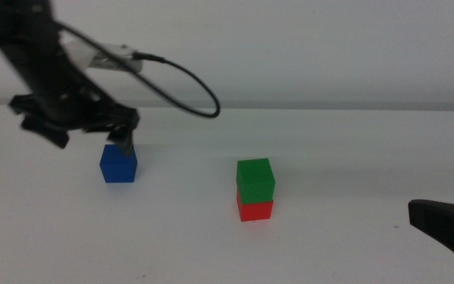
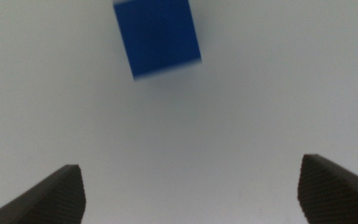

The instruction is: Stack red cubes first, then green, then blue cubes in a specific spot.

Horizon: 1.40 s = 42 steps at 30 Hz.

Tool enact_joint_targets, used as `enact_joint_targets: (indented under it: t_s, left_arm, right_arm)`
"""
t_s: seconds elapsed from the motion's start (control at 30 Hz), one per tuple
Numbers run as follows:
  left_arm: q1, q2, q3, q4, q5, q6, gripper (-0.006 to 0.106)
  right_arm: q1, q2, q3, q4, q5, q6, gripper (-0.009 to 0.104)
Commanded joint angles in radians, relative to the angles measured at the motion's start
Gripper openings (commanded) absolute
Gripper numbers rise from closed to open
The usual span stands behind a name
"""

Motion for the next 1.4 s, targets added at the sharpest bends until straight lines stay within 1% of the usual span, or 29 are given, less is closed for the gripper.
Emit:
enact_joint_targets:
  t_s: [0.0,0.07,0.2,0.63,0.9,1.23,1.37]
  left_arm:
    - [-0.016,0.072,-0.091,0.020,0.025,-0.052,0.091]
    - [-0.016,0.120,-0.140,0.019,0.030,-0.067,0.091]
    - [-0.016,0.206,-0.205,0.036,0.038,-0.152,0.091]
    - [-0.016,0.357,-0.231,0.045,-0.024,-0.181,0.091]
    - [-0.014,0.404,-0.231,0.045,-0.059,-0.185,0.091]
    - [-0.014,0.421,-0.229,0.082,-0.105,-0.203,0.091]
    - [-0.014,0.421,-0.229,0.097,-0.112,-0.210,0.087]
  right_arm:
    - [-0.005,-0.004,-0.006,-0.006,-0.009,0.002,0.091]
    - [-0.005,-0.004,-0.006,-0.006,-0.009,0.002,0.091]
    - [-0.005,-0.004,-0.006,-0.006,-0.009,0.002,0.091]
    - [-0.005,-0.004,-0.006,-0.006,-0.009,0.002,0.091]
    - [-0.005,-0.004,-0.006,-0.006,-0.009,0.002,0.091]
    - [-0.005,-0.004,-0.006,-0.006,-0.009,0.002,0.091]
    - [-0.005,-0.004,-0.006,-0.006,-0.009,0.002,0.091]
